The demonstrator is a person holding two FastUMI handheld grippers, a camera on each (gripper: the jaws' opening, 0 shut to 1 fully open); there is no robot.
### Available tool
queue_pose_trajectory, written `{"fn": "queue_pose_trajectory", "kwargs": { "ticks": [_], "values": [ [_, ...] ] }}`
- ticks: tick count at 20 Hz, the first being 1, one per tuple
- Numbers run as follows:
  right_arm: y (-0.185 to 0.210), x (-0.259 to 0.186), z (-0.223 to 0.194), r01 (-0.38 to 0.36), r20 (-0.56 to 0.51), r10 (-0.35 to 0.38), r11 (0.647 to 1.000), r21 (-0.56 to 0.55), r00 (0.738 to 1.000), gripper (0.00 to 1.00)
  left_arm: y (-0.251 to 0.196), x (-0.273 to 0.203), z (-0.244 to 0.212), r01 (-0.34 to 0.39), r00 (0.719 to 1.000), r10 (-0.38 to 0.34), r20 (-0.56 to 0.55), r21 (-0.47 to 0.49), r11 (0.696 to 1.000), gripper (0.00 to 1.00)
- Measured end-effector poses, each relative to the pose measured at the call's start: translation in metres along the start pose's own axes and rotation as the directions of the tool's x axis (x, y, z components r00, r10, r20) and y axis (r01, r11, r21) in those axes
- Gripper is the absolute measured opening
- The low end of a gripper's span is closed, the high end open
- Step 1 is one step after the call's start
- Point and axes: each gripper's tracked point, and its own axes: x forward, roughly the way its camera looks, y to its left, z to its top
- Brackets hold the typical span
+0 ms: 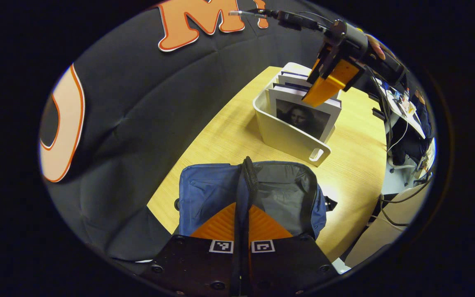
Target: Open the schoolbag, grab two books from the bookshelf and put them into the schoolbag.
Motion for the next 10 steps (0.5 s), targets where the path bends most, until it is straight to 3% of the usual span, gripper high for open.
{"fn": "queue_pose_trajectory", "kwargs": {
  "ticks": [5,7,9,10],
  "values": [
    [0.002,0.025,-0.003,0.022,-0.066,-0.022,1.0,0.0,0.998,0.97,0.005,0.002,-0.002,0.002,1.0,-0.002,-0.005,0.002,1.0,0.02],
    [0.002,0.03,-0.006,0.038,-0.083,-0.039,0.999,-0.019,0.996,0.91,0.007,0.001,-0.002,0.0,1.0,0.0,-0.005,0.002,1.0,0.02],
    [-0.001,0.032,-0.009,0.058,-0.096,-0.061,0.998,-0.027,0.994,0.74,0.005,0.001,-0.002,0.004,1.0,-0.004,-0.003,-0.001,1.0,0.01],
    [-0.002,0.03,-0.009,0.059,-0.099,-0.06,0.998,-0.021,0.993,0.56,0.005,0.001,-0.002,0.005,1.0,-0.005,-0.003,-0.006,1.0,0.02]
  ]
}}
